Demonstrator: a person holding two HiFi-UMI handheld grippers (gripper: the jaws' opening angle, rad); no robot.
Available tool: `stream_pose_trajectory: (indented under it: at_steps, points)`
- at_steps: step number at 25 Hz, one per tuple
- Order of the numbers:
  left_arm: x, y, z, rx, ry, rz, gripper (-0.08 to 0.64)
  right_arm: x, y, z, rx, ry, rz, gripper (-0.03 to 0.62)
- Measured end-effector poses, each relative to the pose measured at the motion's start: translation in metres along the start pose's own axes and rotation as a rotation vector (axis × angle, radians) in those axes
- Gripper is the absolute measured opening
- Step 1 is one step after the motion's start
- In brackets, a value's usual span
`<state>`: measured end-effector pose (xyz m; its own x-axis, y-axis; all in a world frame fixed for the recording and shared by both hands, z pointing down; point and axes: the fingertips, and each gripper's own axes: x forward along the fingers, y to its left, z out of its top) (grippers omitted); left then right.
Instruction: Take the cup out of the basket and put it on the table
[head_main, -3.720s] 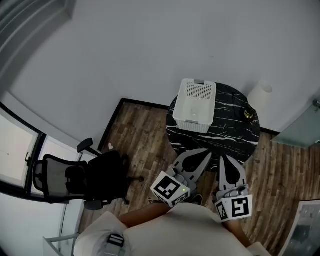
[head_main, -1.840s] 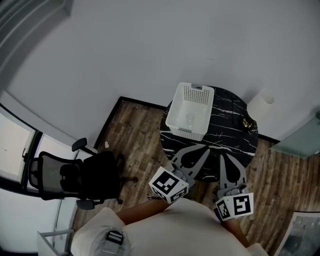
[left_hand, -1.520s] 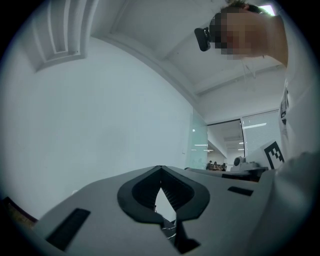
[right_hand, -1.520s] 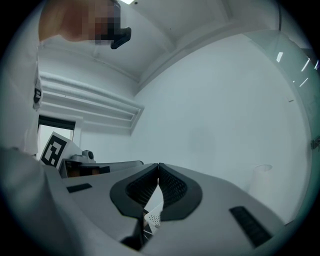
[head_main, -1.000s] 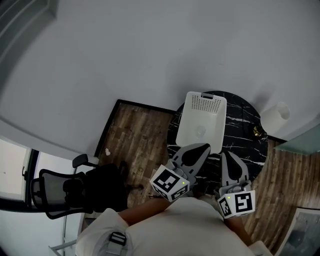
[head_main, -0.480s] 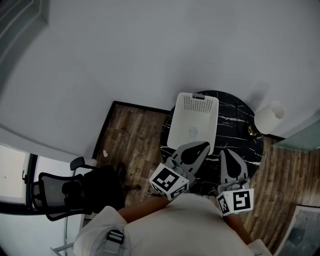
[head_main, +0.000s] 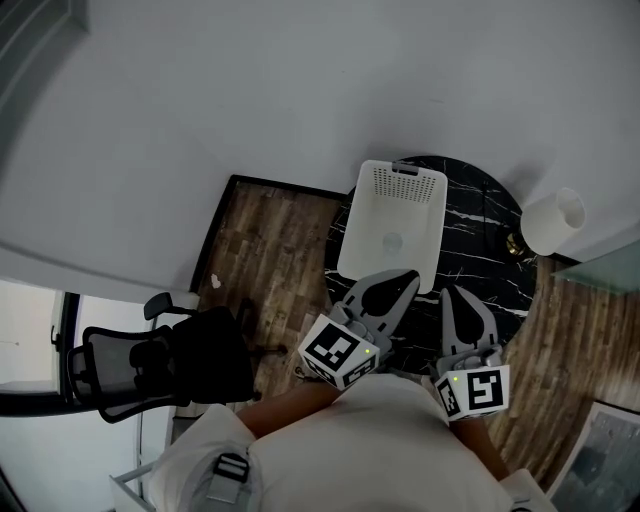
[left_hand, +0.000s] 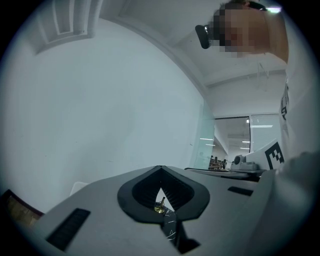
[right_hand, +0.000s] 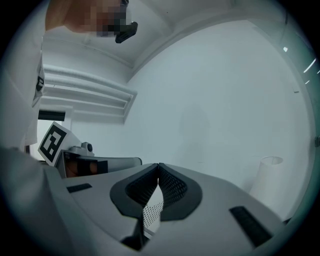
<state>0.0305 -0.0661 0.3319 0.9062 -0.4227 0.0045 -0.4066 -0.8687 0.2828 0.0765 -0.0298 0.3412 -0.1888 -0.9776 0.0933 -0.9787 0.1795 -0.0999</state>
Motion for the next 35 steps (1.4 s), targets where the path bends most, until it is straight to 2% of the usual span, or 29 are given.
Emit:
stream_pose_trajectory:
  at_steps: [13, 25, 35]
  points:
    - [-0.025, 0.036, -0.038, -0.045, 0.073, 0.130, 0.006, 0.023, 0.021, -0.045, 0.012, 0.113, 0.102, 0.008]
    - [-0.021, 0.055, -0.040, -0.015, 0.087, 0.139, 0.006, 0.045, 0.025, -0.055, -0.061, 0.116, 0.163, 0.008]
    - [-0.010, 0.087, -0.054, -0.021, 0.132, 0.144, 0.006, 0.080, 0.023, -0.081, -0.144, 0.188, 0.186, 0.008]
